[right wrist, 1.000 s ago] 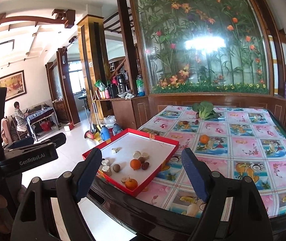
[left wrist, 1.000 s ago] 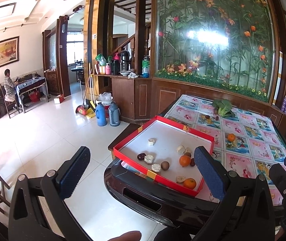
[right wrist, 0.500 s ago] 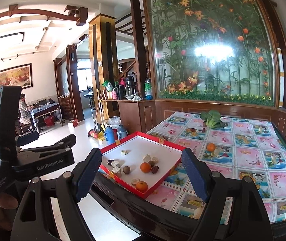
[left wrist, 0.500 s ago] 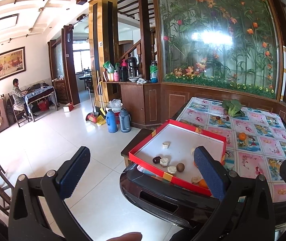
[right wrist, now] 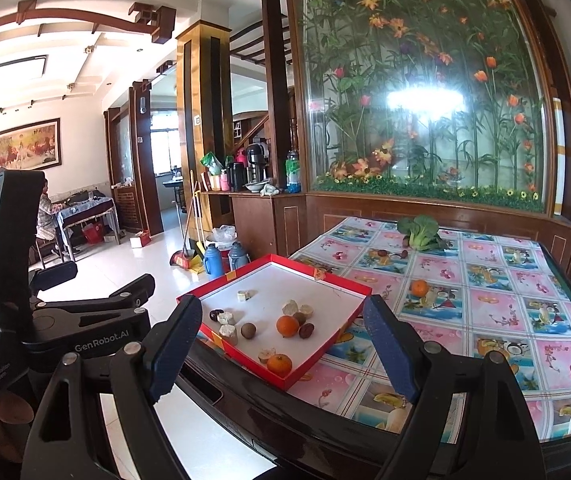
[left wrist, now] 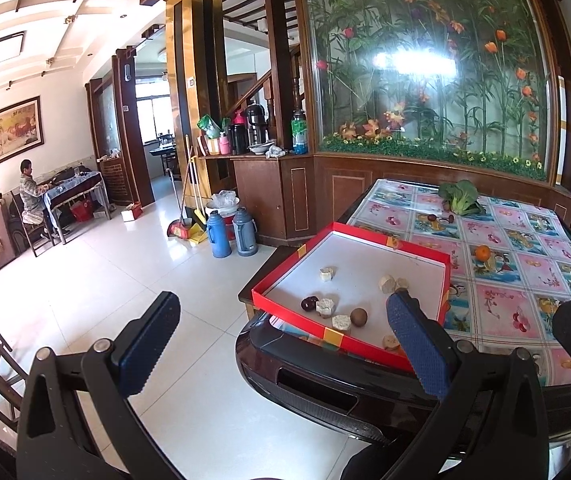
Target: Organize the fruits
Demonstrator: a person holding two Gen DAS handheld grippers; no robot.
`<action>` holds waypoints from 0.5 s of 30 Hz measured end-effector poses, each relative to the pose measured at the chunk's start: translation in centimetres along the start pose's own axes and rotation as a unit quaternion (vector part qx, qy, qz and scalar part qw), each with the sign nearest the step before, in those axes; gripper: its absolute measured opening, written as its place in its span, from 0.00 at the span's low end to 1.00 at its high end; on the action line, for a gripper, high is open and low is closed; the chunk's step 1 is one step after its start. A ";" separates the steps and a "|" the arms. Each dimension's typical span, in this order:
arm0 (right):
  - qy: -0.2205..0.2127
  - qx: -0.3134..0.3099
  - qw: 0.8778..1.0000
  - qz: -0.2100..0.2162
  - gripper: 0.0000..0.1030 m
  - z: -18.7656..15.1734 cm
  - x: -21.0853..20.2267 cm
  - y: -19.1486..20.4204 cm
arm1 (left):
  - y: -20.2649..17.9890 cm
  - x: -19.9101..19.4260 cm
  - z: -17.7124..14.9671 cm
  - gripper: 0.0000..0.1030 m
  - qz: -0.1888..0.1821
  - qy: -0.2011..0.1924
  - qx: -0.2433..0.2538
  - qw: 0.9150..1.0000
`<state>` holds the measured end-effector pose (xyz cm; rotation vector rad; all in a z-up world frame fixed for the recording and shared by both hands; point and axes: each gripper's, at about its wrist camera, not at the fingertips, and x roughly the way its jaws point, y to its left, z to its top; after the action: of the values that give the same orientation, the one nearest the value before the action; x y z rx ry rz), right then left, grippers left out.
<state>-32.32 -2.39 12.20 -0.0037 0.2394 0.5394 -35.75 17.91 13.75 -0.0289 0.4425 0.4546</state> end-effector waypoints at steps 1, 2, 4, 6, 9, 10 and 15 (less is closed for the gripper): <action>0.002 0.001 1.000 0.001 0.81 0.0 0.1 0.0 | 0.0 0.1 -0.1 1.00 -0.001 0.001 0.001 1.000; 0.004 0.002 1.000 0.003 0.81 0.0 0.1 0.1 | 0.1 0.2 -0.2 1.00 -0.002 0.002 0.001 1.000; 0.007 0.003 1.000 0.004 0.81 -0.1 0.2 0.2 | 0.2 0.4 -0.5 1.00 -0.005 0.005 0.002 1.000; 0.008 0.004 1.000 0.003 0.81 -0.1 0.3 0.5 | 0.3 0.5 -0.7 1.00 -0.008 0.009 0.002 1.000; 0.011 0.000 1.000 0.005 0.81 -0.1 0.4 0.9 | 0.6 0.7 -1.1 1.00 -0.012 0.011 0.004 1.000; 0.011 -0.001 1.000 0.005 0.81 -0.2 0.5 1.0 | 0.8 0.8 -1.3 1.00 -0.012 0.011 0.005 1.000; 0.014 -0.016 1.000 0.001 0.81 -0.2 0.9 1.7 | 1.8 1.4 -1.8 1.00 -0.010 0.017 -0.001 1.000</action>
<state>-32.51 -0.49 11.92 -0.0418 0.2576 0.5459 -36.12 19.85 11.64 -0.0420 0.4753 0.4362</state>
